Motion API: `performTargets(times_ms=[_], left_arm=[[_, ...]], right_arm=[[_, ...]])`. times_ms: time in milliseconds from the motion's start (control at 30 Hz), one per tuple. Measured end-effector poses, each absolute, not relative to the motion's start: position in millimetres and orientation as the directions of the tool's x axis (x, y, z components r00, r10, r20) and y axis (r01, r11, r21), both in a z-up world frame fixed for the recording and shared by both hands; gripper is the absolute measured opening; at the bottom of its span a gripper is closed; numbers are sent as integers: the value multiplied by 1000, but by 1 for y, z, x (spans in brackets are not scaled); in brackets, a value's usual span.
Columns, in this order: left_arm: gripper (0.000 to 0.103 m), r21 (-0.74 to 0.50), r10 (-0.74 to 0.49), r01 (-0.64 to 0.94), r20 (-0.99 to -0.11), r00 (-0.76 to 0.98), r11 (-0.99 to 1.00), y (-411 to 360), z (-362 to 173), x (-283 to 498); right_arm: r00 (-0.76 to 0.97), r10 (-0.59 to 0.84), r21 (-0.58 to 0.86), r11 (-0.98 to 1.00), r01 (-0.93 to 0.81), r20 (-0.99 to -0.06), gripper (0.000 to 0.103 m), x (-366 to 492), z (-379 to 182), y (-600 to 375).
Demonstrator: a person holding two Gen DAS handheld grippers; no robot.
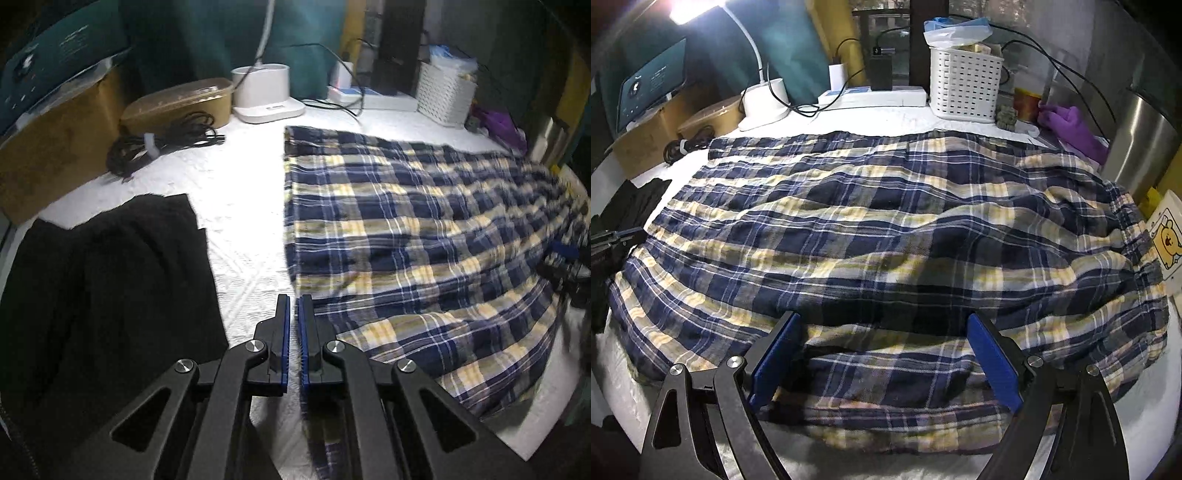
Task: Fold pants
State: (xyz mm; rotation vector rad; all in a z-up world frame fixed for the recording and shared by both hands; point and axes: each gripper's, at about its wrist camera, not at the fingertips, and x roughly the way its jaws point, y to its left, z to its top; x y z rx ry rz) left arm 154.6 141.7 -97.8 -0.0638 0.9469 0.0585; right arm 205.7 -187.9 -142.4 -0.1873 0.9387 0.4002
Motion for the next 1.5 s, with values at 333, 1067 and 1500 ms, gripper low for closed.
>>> performTargets(times_ms=[333, 1067, 1500], left_arm=[[4, -52, -89, 76, -755, 650, 996, 99, -66, 152], [14, -55, -120, 124, -783, 610, 991, 84, -94, 123], [48, -68, -63, 18, -754, 654, 998, 101, -81, 113]], right_arm=[[555, 211, 7, 938, -348, -805, 91, 197, -136, -205], [586, 130, -12, 973, -231, -800, 93, 157, -115, -246], [576, 145, 46, 982, -183, -804, 102, 160, -124, -275]])
